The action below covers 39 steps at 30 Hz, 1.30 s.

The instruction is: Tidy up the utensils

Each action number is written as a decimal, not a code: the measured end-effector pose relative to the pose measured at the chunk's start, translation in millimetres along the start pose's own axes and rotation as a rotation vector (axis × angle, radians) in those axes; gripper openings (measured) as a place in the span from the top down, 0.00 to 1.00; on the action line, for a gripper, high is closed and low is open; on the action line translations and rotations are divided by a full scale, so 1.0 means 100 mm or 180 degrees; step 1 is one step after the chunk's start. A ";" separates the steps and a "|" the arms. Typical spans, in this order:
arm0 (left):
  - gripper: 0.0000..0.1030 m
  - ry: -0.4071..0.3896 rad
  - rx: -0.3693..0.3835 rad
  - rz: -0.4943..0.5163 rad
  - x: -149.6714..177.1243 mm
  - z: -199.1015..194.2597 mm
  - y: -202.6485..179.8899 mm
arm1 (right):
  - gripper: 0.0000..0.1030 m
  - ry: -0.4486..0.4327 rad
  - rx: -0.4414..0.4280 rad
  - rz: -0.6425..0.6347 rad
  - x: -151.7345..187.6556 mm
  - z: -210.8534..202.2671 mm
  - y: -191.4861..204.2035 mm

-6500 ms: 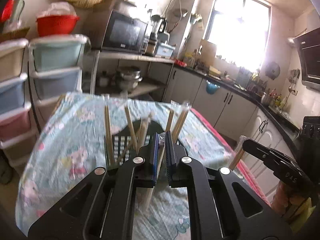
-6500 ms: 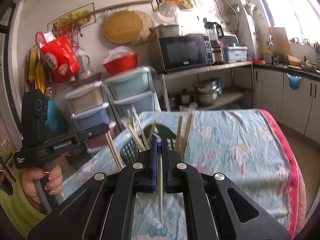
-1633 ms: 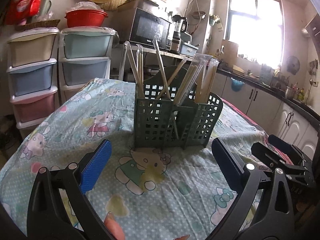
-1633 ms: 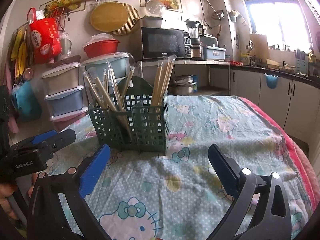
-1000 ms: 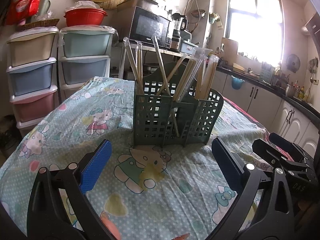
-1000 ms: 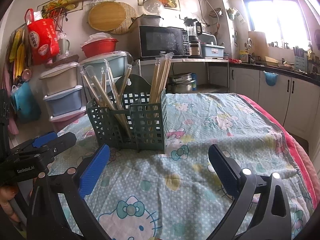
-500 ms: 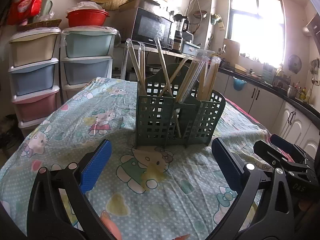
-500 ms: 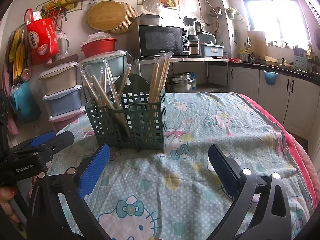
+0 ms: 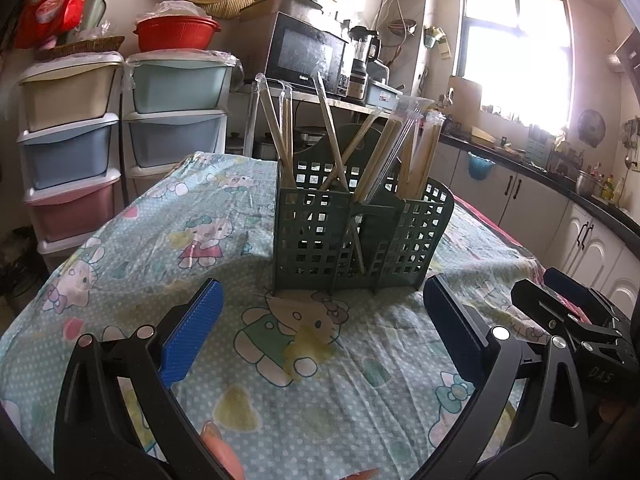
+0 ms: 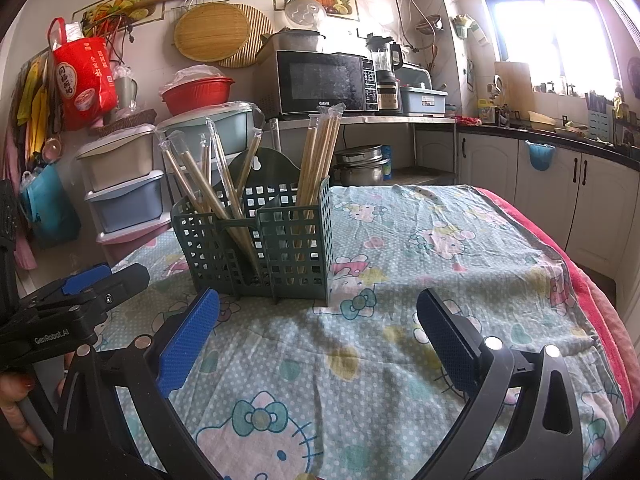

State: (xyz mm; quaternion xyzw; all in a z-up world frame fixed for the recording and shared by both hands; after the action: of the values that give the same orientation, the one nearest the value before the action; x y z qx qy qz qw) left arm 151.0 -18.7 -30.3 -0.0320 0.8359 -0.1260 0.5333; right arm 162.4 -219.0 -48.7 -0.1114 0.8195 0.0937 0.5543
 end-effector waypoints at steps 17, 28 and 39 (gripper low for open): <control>0.10 0.0010 -0.0016 0.0001 0.01 -0.01 0.01 | 0.06 0.0003 -0.0001 0.0001 0.00 0.00 0.00; 0.10 0.0016 -0.0005 -0.0003 0.02 0.00 0.01 | 0.06 0.0003 0.0000 0.0002 0.00 0.00 0.00; 0.10 0.0114 0.0018 -0.0066 0.07 0.07 0.06 | 0.06 0.0009 0.0002 -0.0001 0.00 0.00 0.01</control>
State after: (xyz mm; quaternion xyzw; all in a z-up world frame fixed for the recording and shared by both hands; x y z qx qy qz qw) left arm 154.4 -15.7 -40.9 -0.0369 0.8446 -0.1344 0.5170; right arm 162.2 -218.4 -48.7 -0.1114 0.8203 0.0933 0.5532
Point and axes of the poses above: each gripper's, at about its wrist camera, not at the fingertips, and z roughly the way its jaws point, y to its left, x to its underside, the point moved 5 cm from there along z, roughly the way its jaws point, and after that the axes turned 5 degrees about -z, right-handed, at the moved point
